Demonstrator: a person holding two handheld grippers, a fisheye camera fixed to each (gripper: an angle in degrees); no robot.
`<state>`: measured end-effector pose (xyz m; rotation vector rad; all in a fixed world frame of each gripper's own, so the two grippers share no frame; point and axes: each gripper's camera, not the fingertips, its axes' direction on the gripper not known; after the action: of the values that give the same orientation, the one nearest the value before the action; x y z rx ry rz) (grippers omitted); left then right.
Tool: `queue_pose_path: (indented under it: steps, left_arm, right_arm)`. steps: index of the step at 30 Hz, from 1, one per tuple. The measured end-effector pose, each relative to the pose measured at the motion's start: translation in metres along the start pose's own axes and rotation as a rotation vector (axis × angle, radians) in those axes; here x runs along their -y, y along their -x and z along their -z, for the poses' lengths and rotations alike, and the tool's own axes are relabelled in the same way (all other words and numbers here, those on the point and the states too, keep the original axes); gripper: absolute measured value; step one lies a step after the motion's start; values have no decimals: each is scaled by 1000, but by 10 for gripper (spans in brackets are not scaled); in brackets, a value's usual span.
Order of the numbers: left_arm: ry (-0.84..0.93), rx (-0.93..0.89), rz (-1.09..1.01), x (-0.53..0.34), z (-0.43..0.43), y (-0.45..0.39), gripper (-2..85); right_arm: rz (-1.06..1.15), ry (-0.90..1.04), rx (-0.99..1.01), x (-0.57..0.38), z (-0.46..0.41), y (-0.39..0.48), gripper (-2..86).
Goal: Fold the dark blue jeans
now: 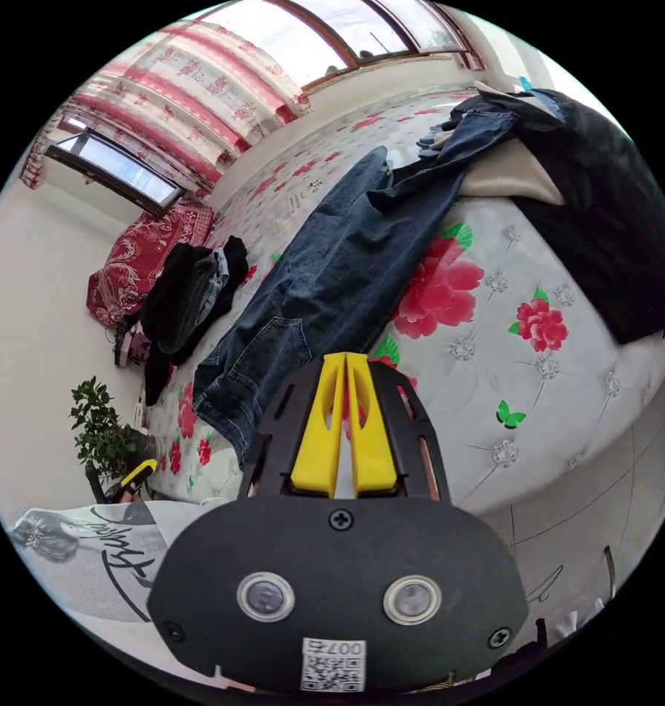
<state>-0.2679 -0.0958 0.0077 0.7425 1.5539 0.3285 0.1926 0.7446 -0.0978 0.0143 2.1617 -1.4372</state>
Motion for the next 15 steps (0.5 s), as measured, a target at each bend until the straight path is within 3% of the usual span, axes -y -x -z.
queue_pose_path:
  steps: [5,9,11,15]
  left_arm:
    - [-2,-318,-445,44,-34,-180,114]
    - [181,-194,-851,53,-86,-318,84]
    - [219,-116,-976,43,-101,-345,60]
    - [214,-73,-878,34,-87,-321,37]
  right_arm:
    - [0,-2,-1,19,23,-17,-3]
    - [-25,-16,19,28,51,-37,-2]
    - [-35,-15,24,32,63,-48,-1]
    - [-66,-35,17,43,93,-79,1]
